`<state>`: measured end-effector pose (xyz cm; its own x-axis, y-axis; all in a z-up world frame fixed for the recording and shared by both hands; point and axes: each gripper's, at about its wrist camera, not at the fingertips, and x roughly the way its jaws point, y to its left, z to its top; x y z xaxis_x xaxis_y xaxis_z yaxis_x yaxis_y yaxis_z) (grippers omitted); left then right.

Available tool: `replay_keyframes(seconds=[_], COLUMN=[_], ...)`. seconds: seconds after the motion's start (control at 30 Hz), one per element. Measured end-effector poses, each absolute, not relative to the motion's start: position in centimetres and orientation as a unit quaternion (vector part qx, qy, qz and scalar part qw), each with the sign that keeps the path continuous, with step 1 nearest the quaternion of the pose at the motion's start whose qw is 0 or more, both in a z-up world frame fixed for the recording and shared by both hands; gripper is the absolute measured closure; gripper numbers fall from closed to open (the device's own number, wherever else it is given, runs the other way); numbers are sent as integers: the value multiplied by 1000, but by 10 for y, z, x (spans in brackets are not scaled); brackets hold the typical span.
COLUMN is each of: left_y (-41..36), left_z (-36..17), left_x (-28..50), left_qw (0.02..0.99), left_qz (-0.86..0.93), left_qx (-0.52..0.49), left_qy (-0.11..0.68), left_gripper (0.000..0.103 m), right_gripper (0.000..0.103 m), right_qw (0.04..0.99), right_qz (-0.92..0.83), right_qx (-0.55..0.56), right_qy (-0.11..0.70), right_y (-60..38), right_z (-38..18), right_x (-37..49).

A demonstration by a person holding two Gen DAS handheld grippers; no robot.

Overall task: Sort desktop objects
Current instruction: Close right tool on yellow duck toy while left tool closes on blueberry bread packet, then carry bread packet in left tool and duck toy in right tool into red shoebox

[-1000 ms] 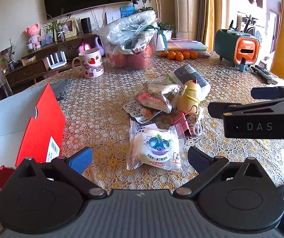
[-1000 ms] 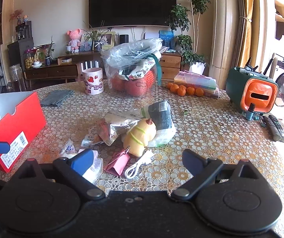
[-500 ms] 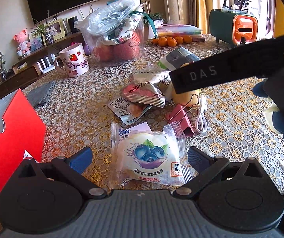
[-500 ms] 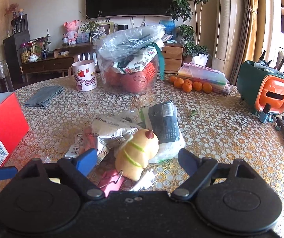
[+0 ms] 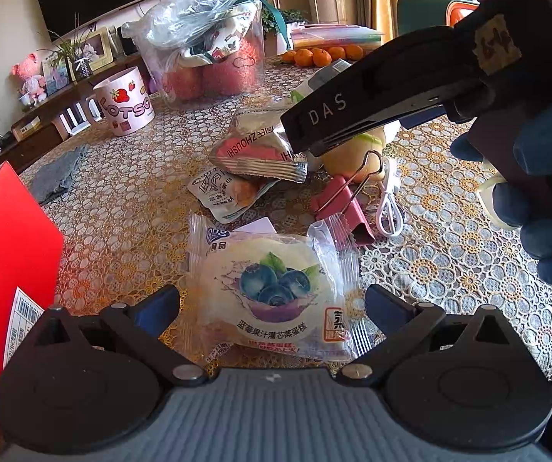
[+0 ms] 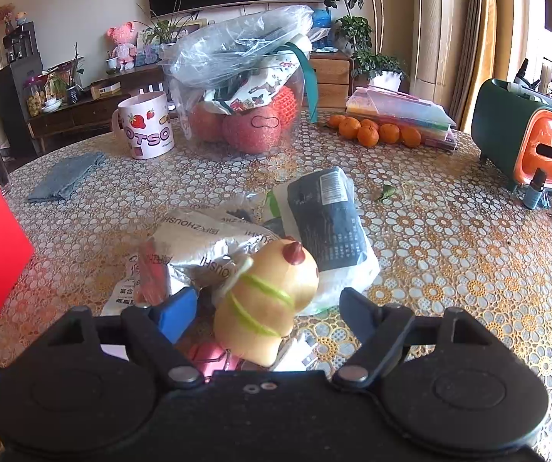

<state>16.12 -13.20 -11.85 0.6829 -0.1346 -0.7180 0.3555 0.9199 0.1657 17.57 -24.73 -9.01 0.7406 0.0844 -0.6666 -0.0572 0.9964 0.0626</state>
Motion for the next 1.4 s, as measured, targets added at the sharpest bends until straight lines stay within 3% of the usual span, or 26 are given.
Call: replay_keyframes(seconds=[0.13, 0.33, 0.57, 0.7, 0.77, 0.93, 1.4], left_y=[-131, -130, -125, -121, -118, -116, -100], left_z=[-121, -119, -113, -108, -106, -102, -73], left_x=[162, 161, 160, 160, 161, 162, 148], left_qw=[905, 907, 909, 911, 912, 910, 915], left_qz=[-137, -137, -143, -140, -138, -138, -127], left_qx=[142, 137, 115, 99, 90, 81, 49], left_qy=[377, 374, 374, 375, 376, 384, 381], left_gripper=[0, 0, 14, 29, 33, 38, 38], right_gripper=[26, 42, 49, 52, 61, 62, 63], right_qw=[930, 927, 927, 930, 932, 934, 939], right_qz=[39, 35, 35, 33, 36, 38, 59], right_qx=[22, 30, 30, 34, 36, 8, 25], right_qy=[365, 373, 371, 364, 358, 355, 338], right_y=[-246, -248, -246, -247, -248, -244, -248], right_z=[-93, -98, -94, -87, -83, -80, -50], right_x=[179, 180, 179, 175, 172, 169, 134])
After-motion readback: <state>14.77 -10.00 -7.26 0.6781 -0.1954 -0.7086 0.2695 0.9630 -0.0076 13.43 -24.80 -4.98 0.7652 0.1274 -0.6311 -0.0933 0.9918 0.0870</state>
